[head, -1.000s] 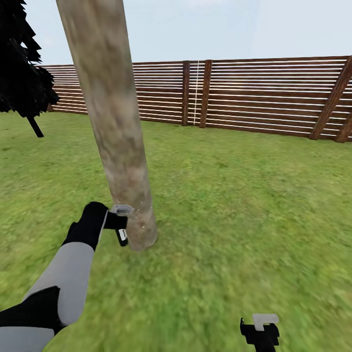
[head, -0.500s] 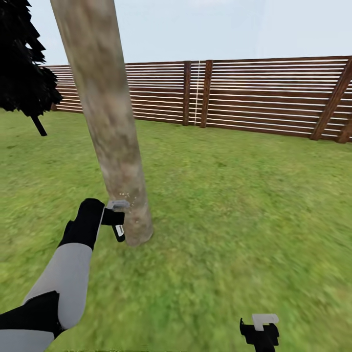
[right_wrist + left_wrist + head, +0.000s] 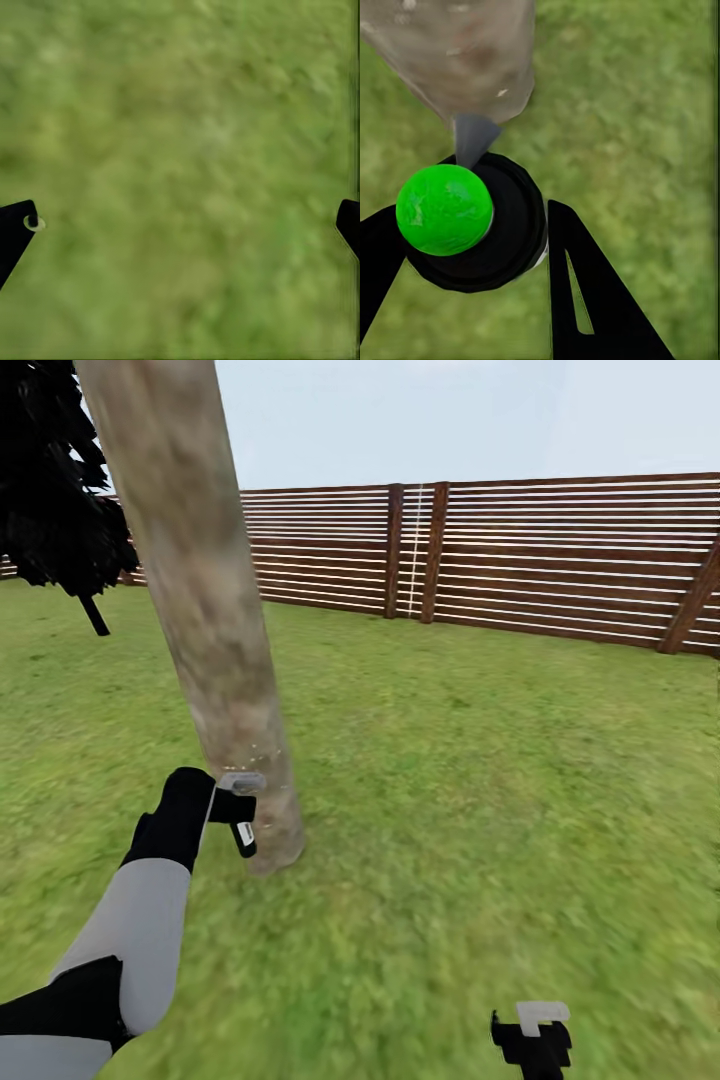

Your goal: In the garden, pick up the pesticide atomizer on the floor and spray pesticide onto both trees until each tree trunk is fully covered.

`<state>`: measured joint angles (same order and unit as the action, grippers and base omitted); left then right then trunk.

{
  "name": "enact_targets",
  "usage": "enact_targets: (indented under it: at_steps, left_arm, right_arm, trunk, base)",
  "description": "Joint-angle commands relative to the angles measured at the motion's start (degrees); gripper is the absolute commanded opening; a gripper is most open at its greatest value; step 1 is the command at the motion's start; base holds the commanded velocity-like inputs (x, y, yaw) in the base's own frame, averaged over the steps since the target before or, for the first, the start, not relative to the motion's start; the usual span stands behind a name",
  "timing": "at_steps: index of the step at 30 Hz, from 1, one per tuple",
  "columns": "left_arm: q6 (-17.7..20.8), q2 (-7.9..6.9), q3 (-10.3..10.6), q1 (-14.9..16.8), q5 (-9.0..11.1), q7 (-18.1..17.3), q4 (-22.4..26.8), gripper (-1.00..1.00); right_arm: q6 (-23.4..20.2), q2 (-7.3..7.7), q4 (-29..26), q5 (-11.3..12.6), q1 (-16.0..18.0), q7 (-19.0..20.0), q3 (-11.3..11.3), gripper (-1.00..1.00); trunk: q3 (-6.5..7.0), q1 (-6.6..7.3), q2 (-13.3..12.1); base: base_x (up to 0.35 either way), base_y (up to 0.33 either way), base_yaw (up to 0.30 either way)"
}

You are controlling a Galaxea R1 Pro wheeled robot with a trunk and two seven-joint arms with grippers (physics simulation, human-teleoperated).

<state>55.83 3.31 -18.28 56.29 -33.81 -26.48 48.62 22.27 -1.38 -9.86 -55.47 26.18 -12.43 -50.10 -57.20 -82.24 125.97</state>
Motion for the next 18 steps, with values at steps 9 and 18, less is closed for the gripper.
enact_targets:
  at_steps: [9, 18]
  left_arm:
    - [0.2, -0.34, -0.2, 0.0, -0.7, -0.5, 0.1, -1.0]
    - [-0.4, -6.09, -0.4, -3.6, -0.7, -0.5, -0.9, -1.0]
  right_arm:
    - [0.1, -0.11, 0.1, -0.6, 0.0, -0.2, -0.3, 1.0]
    - [0.1, -0.11, 0.1, -0.6, 0.1, -0.2, -0.3, 1.0]
  trunk:
    - [-0.05, 0.01, 0.0]
    - [-0.05, 0.01, 0.0]
  base:
    - [0.001, -0.273, 0.0]
    - [0.007, -0.275, 0.0]
